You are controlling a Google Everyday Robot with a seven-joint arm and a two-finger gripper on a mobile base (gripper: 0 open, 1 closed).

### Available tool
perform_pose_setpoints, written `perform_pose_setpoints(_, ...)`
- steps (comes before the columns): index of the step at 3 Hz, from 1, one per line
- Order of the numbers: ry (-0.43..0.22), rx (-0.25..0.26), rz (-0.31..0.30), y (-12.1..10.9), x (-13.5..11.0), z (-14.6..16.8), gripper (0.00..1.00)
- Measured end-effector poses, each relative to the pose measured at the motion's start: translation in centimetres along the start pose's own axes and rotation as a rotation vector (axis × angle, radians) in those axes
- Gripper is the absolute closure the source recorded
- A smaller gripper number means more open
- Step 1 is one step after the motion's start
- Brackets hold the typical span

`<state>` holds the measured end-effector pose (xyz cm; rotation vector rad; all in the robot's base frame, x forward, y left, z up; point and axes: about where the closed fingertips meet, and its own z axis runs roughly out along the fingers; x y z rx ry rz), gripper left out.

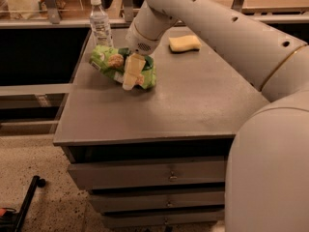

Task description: Move green rice chip bag near blue plastic bottle

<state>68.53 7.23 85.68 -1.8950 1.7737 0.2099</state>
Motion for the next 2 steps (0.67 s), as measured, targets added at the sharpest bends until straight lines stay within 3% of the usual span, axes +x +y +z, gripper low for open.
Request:
perform_pose_setpoints(1, -0.004, 0.026, 0.005, -1.67, 0.49, -3.87, 0.0)
perform_pose_setpoints(2, -0.004, 0.025, 0.005, -1.67, 0.49, -3.86, 0.0)
